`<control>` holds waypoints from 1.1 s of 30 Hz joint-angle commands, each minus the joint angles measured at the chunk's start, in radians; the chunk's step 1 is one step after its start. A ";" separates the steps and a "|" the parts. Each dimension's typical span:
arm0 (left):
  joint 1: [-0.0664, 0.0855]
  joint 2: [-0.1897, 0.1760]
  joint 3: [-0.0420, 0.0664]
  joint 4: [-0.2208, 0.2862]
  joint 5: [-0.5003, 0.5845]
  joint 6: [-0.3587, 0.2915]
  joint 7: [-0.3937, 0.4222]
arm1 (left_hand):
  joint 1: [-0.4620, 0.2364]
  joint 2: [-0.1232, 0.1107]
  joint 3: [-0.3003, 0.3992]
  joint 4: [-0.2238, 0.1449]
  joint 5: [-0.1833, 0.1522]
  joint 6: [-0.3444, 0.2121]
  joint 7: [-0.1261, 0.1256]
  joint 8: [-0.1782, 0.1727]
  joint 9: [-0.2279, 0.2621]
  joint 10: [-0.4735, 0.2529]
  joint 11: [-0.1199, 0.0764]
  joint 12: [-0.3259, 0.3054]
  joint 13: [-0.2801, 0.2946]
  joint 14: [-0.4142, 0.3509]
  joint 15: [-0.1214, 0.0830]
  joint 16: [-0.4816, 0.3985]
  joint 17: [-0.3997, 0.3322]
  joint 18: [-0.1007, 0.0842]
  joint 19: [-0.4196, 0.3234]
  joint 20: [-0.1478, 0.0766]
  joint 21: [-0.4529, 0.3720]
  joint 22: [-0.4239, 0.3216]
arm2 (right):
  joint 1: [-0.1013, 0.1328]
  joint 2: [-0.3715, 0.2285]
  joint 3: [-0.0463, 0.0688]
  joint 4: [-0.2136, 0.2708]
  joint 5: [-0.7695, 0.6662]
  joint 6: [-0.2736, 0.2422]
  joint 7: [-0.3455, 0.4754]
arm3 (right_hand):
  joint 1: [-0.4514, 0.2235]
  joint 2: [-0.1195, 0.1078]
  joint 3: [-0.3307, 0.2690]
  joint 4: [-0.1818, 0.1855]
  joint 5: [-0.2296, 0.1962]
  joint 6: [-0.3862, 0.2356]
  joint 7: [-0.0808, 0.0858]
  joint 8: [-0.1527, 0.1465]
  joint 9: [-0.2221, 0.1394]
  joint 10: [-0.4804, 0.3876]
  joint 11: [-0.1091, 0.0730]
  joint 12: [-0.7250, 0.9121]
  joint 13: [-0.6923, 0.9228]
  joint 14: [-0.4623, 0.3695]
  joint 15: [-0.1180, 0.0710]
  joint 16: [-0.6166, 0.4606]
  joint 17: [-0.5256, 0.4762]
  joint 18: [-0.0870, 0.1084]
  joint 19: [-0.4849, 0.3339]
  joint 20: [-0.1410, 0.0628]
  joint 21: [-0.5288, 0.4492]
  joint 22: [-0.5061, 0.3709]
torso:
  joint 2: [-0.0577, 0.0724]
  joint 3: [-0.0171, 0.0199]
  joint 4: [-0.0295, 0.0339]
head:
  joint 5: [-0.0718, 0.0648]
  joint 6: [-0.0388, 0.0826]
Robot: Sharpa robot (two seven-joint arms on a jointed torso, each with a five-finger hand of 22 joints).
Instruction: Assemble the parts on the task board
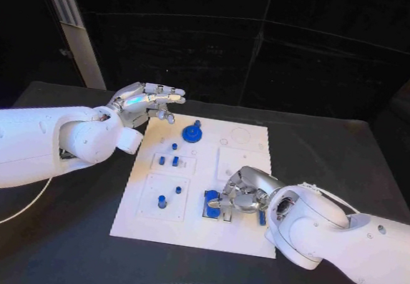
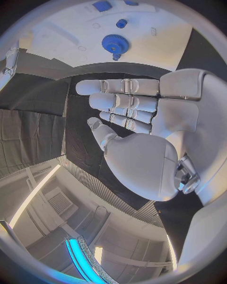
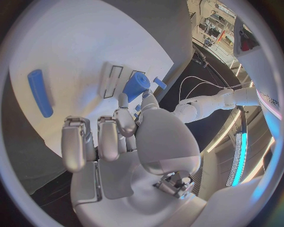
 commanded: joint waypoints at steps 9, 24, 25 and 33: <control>0.001 0.000 0.000 0.000 -0.003 0.014 -0.002 | 0.002 0.006 -0.003 -0.003 0.004 -0.008 -0.003 0.003 0.000 -0.008 -0.001 0.003 -0.001 -0.007 -0.002 0.006 -0.001 0.015 0.006 0.002 -0.004 -0.001 | 0.000 -0.002 -0.001 0.003 -0.013 -0.030 0.117 | 0.010 0.005 -0.001 -0.008 0.003 0.008 0.000 0.006 0.003 0.003 -0.005 0.006 0.005 0.049 -0.006 0.000 0.007 -0.007 0.047 -0.009 0.008 0.184 | 0.000 0.0001 -0.0006 | 0.000 0.000; 0.001 0.000 0.000 -0.001 -0.003 0.015 -0.004 | 0.002 0.006 -0.003 -0.003 0.004 -0.008 -0.003 0.003 0.000 -0.008 -0.001 0.003 -0.001 -0.007 -0.002 0.006 -0.001 0.015 0.006 0.002 -0.004 -0.001 | 0.000 -0.023 -0.001 0.012 0.047 0.001 0.184 | -0.008 0.028 -0.024 0.009 0.007 0.013 -0.004 0.011 0.010 0.010 -0.008 0.010 0.011 0.052 -0.009 0.006 0.017 -0.009 0.052 -0.010 0.013 0.191 | 0.000 0.0000 -0.0008 | 0.002 0.000; 0.001 0.000 0.000 -0.001 -0.003 0.015 -0.004 | 0.002 0.006 -0.003 -0.003 0.004 -0.008 -0.003 0.003 0.000 -0.008 -0.001 0.003 -0.001 -0.007 -0.002 0.006 -0.001 0.015 0.006 0.002 -0.004 -0.001 | 0.000 -0.024 -0.001 0.012 0.046 0.009 0.181 | -0.002 0.030 -0.023 0.006 0.006 0.013 -0.005 0.012 0.010 0.010 -0.009 0.009 0.011 0.052 -0.009 0.007 0.018 -0.009 0.052 -0.011 0.013 0.191 | 0.000 -0.0002 -0.0002 | 0.002 -0.001; 0.001 0.000 0.000 0.000 -0.003 0.016 -0.006 | 0.002 0.006 -0.003 -0.003 0.004 -0.008 -0.003 0.003 0.000 -0.008 -0.001 0.003 -0.001 -0.007 -0.002 0.006 -0.001 0.015 0.006 0.002 -0.004 -0.001 | 0.000 -0.019 -0.001 0.007 0.012 0.036 0.131 | 0.069 0.061 0.005 -0.037 -0.045 0.025 -0.014 0.020 0.017 0.012 -0.017 0.008 0.013 0.052 -0.015 0.008 0.022 -0.010 0.054 -0.016 0.015 0.194 | 0.000 -0.0003 0.0009 | 0.000 -0.001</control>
